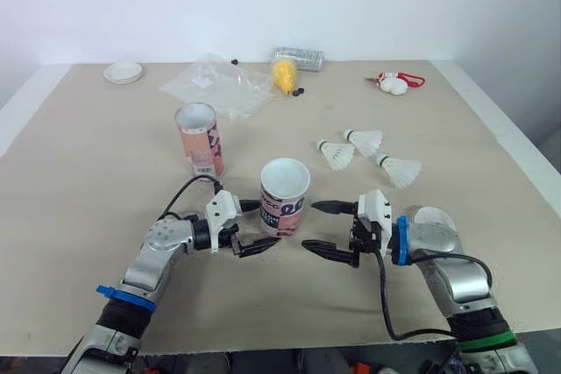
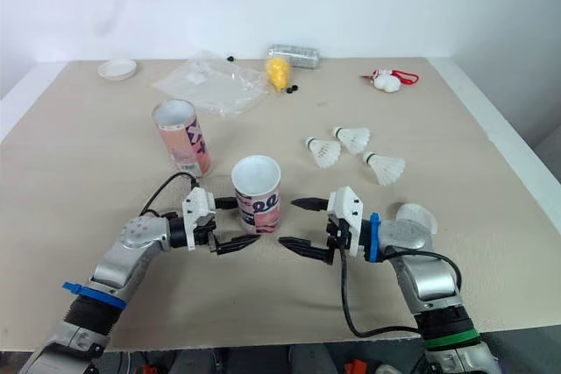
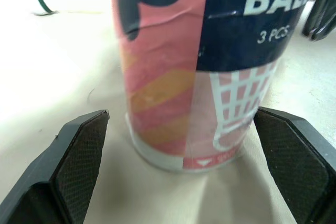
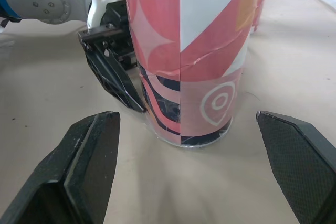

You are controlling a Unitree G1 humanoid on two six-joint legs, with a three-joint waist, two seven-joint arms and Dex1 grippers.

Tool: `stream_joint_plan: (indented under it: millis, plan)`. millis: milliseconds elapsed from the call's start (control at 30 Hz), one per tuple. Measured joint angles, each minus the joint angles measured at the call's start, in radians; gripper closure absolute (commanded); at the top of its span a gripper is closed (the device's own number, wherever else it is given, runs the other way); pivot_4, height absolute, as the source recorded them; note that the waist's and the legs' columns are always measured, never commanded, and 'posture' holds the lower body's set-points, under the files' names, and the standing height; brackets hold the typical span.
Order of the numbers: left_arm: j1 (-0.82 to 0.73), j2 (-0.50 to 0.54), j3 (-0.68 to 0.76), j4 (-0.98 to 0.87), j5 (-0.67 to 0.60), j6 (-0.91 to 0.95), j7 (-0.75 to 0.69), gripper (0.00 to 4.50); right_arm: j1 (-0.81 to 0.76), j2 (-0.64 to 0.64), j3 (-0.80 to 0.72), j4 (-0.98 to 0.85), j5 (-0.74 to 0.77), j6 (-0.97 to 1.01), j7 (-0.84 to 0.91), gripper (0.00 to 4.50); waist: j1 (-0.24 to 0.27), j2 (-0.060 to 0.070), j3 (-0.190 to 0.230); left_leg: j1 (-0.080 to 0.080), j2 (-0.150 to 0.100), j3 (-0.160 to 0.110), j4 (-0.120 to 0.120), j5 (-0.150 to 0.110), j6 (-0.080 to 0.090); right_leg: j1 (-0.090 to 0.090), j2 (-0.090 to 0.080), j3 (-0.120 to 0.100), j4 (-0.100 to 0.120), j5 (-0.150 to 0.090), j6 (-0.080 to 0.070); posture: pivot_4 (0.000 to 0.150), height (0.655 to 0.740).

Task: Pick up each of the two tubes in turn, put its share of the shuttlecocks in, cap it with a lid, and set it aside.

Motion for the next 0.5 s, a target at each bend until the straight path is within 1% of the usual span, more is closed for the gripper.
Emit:
stream_joint_plan:
  millis: [100,167,333,500]
  plan:
    - [0.027,0.022,0.031,-0.033,-0.056,0.006,-0.036,0.0,-0.007,0.005,0.005,0.027,-0.006,-0.015,0.015,0.05,0.002,0.001,0.002,-0.001,0.0,-0.001,0.0,0.0,0.0,-0.001,0.0,0.0,0.0,-0.001,0.001,0.15,0.74]
    - [0.035,0.03,0.045,-0.037,-0.07,0.006,-0.047,0.0,-0.011,0.007,0.015,0.037,-0.009,-0.024,0.016,0.05,0.003,0.001,0.003,-0.001,0.0,-0.001,0.0,-0.001,-0.001,-0.001,0.0,0.0,0.0,-0.001,0.001,0.15,0.74]
    - [0.069,0.022,0.098,-0.116,-0.126,-0.063,-0.064,0.0,-0.041,0.053,0.062,0.097,-0.029,-0.072,0.036,0.05,0.006,0.0,0.007,-0.001,0.0,-0.001,0.001,-0.001,-0.001,0.0,0.0,0.0,0.0,-0.001,0.001,0.15,0.74]
    - [0.098,0.019,0.103,-0.145,-0.131,-0.091,-0.066,0.0,-0.068,0.097,0.076,0.16,-0.055,-0.127,0.035,0.05,0.006,0.0,0.007,-0.001,0.0,-0.001,0.001,-0.001,-0.001,0.0,0.0,0.0,0.0,0.0,0.001,0.15,0.74]
